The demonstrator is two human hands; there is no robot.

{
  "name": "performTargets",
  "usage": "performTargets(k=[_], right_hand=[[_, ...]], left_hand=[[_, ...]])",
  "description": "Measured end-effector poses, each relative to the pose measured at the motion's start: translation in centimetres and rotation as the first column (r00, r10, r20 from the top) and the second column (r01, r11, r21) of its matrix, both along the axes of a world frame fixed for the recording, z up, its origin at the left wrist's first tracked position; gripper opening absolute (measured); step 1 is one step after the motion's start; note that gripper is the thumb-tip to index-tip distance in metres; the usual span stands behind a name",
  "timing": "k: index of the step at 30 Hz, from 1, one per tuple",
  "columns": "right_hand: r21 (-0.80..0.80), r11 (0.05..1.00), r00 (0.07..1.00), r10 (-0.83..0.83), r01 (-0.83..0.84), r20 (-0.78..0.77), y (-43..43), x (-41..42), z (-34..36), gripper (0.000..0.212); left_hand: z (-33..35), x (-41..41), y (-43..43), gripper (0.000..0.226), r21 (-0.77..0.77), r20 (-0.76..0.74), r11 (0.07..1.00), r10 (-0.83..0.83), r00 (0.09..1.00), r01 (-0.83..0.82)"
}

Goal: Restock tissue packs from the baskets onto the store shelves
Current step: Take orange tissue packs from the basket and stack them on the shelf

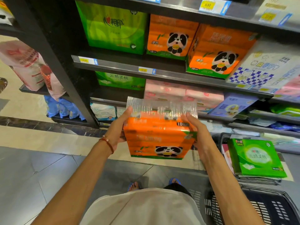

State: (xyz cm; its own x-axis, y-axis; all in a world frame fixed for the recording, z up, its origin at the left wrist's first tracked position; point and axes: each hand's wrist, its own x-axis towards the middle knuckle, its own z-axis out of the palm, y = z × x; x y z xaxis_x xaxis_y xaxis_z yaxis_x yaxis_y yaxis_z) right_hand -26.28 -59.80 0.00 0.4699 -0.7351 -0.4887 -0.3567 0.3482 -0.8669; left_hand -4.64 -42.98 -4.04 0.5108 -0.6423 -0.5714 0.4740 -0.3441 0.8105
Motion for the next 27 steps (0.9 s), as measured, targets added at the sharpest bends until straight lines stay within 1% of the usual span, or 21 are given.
performTargets(k=[2, 3, 4, 5, 6, 7, 10, 11, 13, 16, 19, 21, 25, 27], right_hand=[[0.005, 0.999, 0.998, -0.039, 0.039, -0.044, 0.5, -0.3, -0.6, 0.081], [0.013, 0.997, 0.995, -0.073, 0.074, -0.065, 0.7, -0.3, -1.3, 0.086], [0.013, 0.995, 0.992, -0.103, 0.104, -0.073, 1.0, -0.2, -1.7, 0.082], [0.001, 0.991, 0.988, -0.133, 0.133, -0.074, 1.3, -0.1, -2.0, 0.070], [-0.008, 0.987, 0.984, -0.163, 0.163, -0.071, 1.5, 0.1, -2.3, 0.057], [-0.010, 0.982, 0.979, -0.191, 0.191, -0.067, 1.6, 0.3, -2.6, 0.049], [-0.002, 0.976, 0.976, -0.216, 0.216, -0.038, 1.7, 0.9, -2.2, 0.036], [-0.009, 0.976, 0.975, -0.219, 0.218, -0.028, 1.7, 1.0, -2.1, 0.031], [-0.023, 0.970, 0.971, -0.241, 0.241, -0.002, 2.2, 1.3, -1.9, 0.027], [-0.063, 0.952, 0.952, -0.296, 0.301, 0.081, 2.8, 2.0, -1.9, 0.032], [-0.093, 0.931, 0.927, -0.333, 0.352, 0.170, 2.1, 2.5, -1.3, 0.038], [-0.129, 0.913, 0.908, -0.353, 0.387, 0.227, 1.1, 2.8, -0.8, 0.035], [-0.224, 0.875, 0.883, -0.356, 0.430, 0.306, -1.7, 3.9, 0.4, 0.024], [-0.237, 0.868, 0.877, -0.351, 0.436, 0.328, -3.2, 4.7, 1.3, 0.031]], left_hand=[[-0.6, -0.5, -0.6, 0.074, 0.025, 0.055, 1.000, 0.010, 0.998, -0.011], [-1.0, -0.8, -1.0, 0.068, 0.041, 0.115, 0.998, 0.033, 0.993, -0.037], [-1.3, -1.3, -1.2, 0.054, 0.055, 0.189, 0.996, 0.061, 0.980, -0.073], [-1.4, -1.7, -1.3, 0.038, 0.063, 0.249, 0.991, 0.098, 0.963, -0.118], [-1.6, -2.0, -1.4, 0.029, 0.068, 0.270, 0.984, 0.141, 0.952, -0.165], [-1.7, -2.2, -1.4, 0.027, 0.071, 0.263, 0.977, 0.175, 0.949, -0.200], [-1.8, -2.3, -1.3, 0.041, 0.089, 0.233, 0.957, 0.248, 0.940, -0.275], [-1.9, -2.2, -1.3, 0.042, 0.093, 0.237, 0.950, 0.269, 0.933, -0.298], [-1.6, -2.3, -1.2, 0.036, 0.079, 0.260, 0.935, 0.314, 0.913, -0.344], [-0.7, -2.5, -1.6, 0.024, -0.001, 0.297, 0.909, 0.398, 0.868, -0.417], [0.8, -2.4, -2.5, 0.019, -0.079, 0.313, 0.881, 0.467, 0.827, -0.467], [1.7, -2.3, -3.5, 0.018, -0.141, 0.300, 0.872, 0.489, 0.819, -0.468], [3.0, -1.1, -6.2, 0.022, -0.299, 0.280, 0.846, 0.519, 0.808, -0.440], [3.8, -0.1, -8.1, 0.021, -0.364, 0.266, 0.831, 0.526, 0.808, -0.421]])
